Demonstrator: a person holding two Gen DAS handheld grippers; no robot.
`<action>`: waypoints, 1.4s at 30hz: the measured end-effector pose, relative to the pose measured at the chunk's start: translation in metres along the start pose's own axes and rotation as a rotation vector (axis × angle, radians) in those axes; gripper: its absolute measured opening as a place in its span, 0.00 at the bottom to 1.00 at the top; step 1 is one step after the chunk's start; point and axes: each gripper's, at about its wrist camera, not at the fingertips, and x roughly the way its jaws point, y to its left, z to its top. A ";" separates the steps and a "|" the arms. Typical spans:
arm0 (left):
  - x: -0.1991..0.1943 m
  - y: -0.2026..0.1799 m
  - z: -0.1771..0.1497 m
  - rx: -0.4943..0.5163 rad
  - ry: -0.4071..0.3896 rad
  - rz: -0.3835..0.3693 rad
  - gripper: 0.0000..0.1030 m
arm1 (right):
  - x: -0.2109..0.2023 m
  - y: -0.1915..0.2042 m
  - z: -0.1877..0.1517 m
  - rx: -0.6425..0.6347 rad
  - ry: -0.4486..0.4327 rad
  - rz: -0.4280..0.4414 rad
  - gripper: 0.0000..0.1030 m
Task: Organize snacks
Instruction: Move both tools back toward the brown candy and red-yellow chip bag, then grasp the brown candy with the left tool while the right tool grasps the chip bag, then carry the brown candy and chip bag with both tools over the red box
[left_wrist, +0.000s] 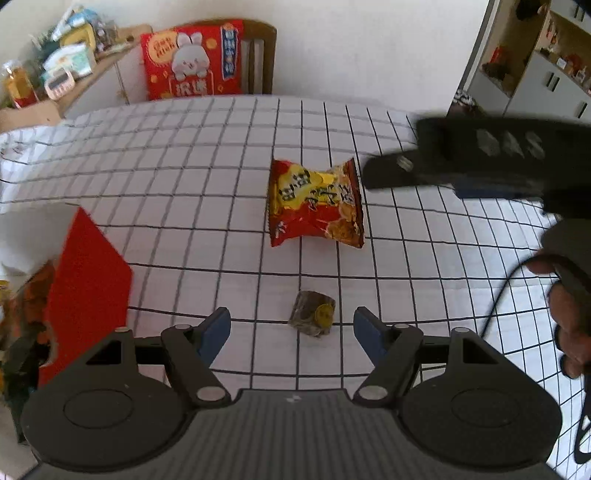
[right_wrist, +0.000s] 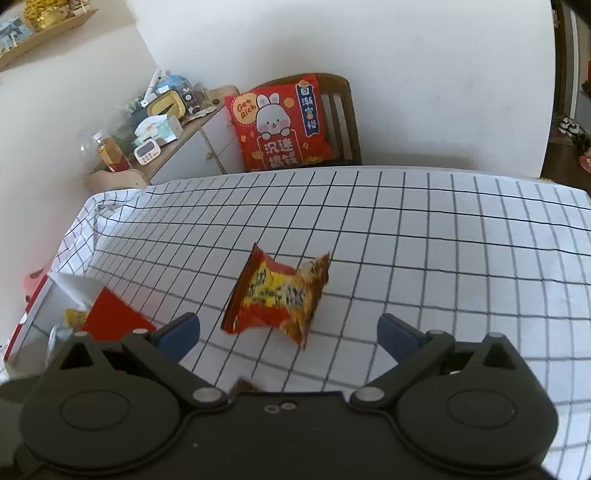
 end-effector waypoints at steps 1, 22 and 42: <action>0.006 0.000 0.002 -0.004 0.013 0.000 0.71 | 0.006 0.000 0.003 0.003 0.007 0.000 1.00; 0.077 -0.005 0.013 0.015 0.121 -0.042 0.65 | 0.105 -0.008 0.021 0.137 0.150 -0.008 0.98; 0.069 -0.035 -0.012 0.039 0.096 -0.035 0.32 | 0.081 -0.017 0.007 0.150 0.129 0.018 0.59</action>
